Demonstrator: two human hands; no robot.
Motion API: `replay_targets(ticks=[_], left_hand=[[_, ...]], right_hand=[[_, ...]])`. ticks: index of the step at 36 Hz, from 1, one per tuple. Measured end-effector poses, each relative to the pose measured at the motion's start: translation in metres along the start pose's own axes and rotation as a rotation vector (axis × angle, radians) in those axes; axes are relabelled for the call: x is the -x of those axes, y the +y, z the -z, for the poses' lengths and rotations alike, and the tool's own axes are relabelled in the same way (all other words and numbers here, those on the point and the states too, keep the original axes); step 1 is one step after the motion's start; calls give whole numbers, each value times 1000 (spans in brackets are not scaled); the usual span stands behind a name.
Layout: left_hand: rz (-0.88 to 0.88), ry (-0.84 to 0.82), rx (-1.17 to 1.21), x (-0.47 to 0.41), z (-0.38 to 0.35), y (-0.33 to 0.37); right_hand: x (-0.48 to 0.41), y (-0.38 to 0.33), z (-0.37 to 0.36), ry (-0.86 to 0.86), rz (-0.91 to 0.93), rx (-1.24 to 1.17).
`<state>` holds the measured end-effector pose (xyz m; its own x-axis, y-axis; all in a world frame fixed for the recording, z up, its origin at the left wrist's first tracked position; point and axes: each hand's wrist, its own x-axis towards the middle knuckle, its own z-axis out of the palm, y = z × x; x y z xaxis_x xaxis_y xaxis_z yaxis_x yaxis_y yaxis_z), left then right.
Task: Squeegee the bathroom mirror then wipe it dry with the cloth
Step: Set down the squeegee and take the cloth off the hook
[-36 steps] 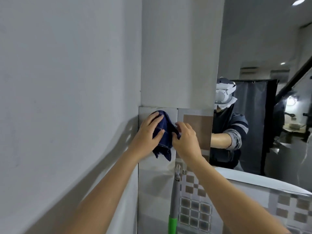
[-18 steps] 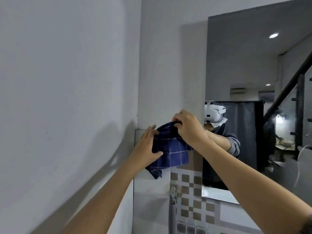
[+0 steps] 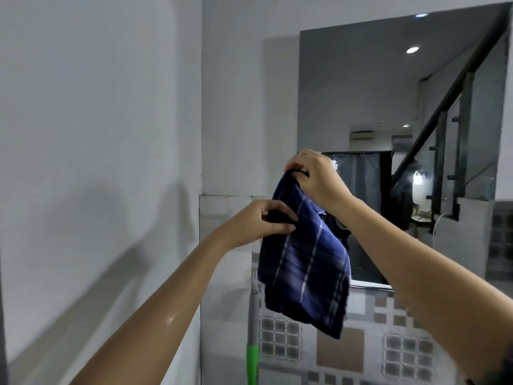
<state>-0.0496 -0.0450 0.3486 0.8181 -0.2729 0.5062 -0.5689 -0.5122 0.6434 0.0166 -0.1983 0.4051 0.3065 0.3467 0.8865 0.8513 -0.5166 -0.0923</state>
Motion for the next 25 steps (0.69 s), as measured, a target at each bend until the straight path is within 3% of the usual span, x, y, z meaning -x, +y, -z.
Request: replay_targets(ticks=[8,16,25], left_hand=[[41,66,153,4,-58,0],[75,298,447,5,-81,-11],[86,378,526,1,-105,-11]], right_hand=[[76,21,23,77,-252,-137],[170,34,28,21,-540,-261],[205,27,23,55,-567,-383]])
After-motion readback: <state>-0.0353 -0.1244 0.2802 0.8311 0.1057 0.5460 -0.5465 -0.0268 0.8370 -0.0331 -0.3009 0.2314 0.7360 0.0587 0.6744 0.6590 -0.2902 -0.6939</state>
